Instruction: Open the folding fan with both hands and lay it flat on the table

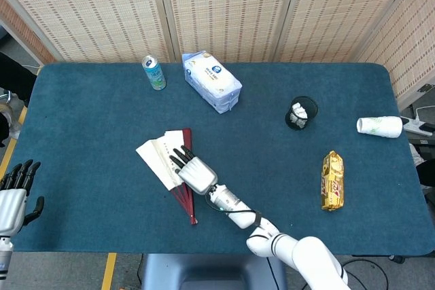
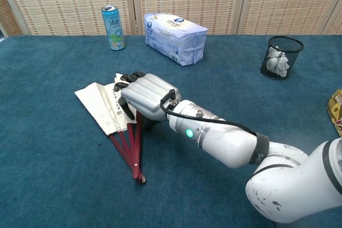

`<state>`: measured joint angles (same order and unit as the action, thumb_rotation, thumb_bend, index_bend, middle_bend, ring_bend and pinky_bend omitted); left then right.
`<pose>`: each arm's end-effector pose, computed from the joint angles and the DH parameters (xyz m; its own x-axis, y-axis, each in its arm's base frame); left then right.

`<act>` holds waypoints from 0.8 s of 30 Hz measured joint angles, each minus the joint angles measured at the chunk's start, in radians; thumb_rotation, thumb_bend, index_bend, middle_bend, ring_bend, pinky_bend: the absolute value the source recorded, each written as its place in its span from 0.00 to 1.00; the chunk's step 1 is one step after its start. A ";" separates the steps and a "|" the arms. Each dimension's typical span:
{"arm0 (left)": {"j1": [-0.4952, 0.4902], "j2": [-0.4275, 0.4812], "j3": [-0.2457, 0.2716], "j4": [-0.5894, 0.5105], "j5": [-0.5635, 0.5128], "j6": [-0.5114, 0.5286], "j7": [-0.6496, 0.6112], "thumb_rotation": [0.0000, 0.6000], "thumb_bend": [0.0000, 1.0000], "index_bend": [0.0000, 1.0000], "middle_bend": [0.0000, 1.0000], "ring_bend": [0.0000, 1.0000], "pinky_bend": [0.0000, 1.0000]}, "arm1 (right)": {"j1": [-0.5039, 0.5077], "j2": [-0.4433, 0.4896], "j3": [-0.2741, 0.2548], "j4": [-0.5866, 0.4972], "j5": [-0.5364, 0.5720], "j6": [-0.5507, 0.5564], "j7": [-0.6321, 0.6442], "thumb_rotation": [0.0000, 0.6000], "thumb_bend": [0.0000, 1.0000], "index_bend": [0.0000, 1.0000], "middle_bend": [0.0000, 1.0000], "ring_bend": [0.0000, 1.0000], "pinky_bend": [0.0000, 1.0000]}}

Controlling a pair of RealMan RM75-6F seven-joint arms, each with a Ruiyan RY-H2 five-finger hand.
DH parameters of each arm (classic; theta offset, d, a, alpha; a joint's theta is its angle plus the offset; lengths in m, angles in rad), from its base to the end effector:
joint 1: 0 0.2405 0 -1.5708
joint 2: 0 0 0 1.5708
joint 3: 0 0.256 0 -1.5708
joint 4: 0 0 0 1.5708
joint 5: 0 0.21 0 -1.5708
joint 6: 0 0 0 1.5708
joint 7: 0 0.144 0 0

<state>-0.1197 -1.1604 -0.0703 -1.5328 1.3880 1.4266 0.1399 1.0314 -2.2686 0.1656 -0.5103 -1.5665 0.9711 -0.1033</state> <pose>-0.3328 0.1971 0.1555 0.5365 0.0326 0.8433 0.8403 0.0724 -0.5373 -0.0405 -0.3415 -0.1796 0.6000 0.0240 0.7996 -0.5441 -0.7205 0.4298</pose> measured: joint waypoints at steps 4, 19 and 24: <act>0.000 -0.002 -0.002 0.003 -0.004 0.001 0.002 1.00 0.46 0.00 0.00 0.00 0.15 | 0.009 0.000 -0.011 -0.003 0.020 0.009 -0.001 1.00 0.30 0.59 0.13 0.00 0.10; 0.003 -0.002 0.000 -0.001 0.018 0.018 -0.007 1.00 0.46 0.00 0.00 0.00 0.15 | 0.029 0.013 0.000 0.017 0.016 0.201 0.050 1.00 0.59 0.67 0.16 0.00 0.13; 0.004 0.000 0.003 -0.005 0.028 0.021 -0.013 1.00 0.46 0.00 0.00 0.00 0.15 | 0.031 0.072 0.012 -0.070 -0.003 0.288 0.036 1.00 0.59 0.69 0.17 0.00 0.15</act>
<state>-0.1161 -1.1605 -0.0671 -1.5383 1.4164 1.4477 0.1268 1.0625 -2.1967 0.1773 -0.5805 -1.5699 1.2588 -0.0677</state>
